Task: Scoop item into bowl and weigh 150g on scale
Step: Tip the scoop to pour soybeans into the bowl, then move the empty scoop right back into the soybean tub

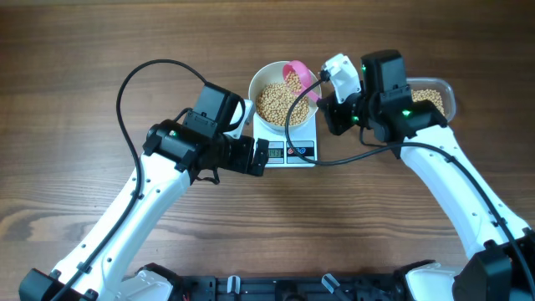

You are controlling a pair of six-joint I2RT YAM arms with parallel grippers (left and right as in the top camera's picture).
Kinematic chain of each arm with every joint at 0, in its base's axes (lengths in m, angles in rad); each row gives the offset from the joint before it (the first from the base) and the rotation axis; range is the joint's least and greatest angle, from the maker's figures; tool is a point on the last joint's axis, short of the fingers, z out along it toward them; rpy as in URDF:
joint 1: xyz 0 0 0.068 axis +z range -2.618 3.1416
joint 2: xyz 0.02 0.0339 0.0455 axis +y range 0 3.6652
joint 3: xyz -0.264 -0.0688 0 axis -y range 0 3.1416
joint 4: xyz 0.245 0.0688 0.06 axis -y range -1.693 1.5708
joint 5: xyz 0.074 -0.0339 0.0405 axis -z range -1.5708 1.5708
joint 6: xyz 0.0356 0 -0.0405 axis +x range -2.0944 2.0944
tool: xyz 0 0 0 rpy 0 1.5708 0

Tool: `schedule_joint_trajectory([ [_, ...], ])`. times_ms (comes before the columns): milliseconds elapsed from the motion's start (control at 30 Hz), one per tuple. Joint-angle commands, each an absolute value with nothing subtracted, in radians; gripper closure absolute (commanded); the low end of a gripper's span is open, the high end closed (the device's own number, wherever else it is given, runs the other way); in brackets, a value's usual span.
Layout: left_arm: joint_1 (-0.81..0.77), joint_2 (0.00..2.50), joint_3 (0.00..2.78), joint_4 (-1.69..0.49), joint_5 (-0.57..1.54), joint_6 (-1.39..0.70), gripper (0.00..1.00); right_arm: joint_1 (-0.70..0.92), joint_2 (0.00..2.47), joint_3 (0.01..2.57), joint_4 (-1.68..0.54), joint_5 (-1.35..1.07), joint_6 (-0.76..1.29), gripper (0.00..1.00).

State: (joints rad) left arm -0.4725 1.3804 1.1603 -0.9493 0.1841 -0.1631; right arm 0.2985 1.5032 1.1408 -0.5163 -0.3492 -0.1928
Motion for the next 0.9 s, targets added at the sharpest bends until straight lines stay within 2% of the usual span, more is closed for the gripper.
schedule_joint_trajectory([
  [0,-0.475,1.384,1.158,-0.95,0.196,-0.165,0.0,0.305,1.485,1.16,-0.509,-0.335,-0.234,0.96],
  [433,-0.475,1.384,1.158,-0.95,0.196,-0.166,0.0,0.305,1.485,1.16,-0.509,-0.333,-0.232,0.96],
  [700,-0.475,1.384,1.158,-0.95,0.196,-0.165,0.0,0.304,1.485,1.16,-0.51,-0.338,-0.037,0.96],
  [867,-0.475,1.384,1.158,-0.95,0.196,-0.165,0.0,0.303,1.485,1.16,-0.509,-0.402,-0.014,0.96],
])
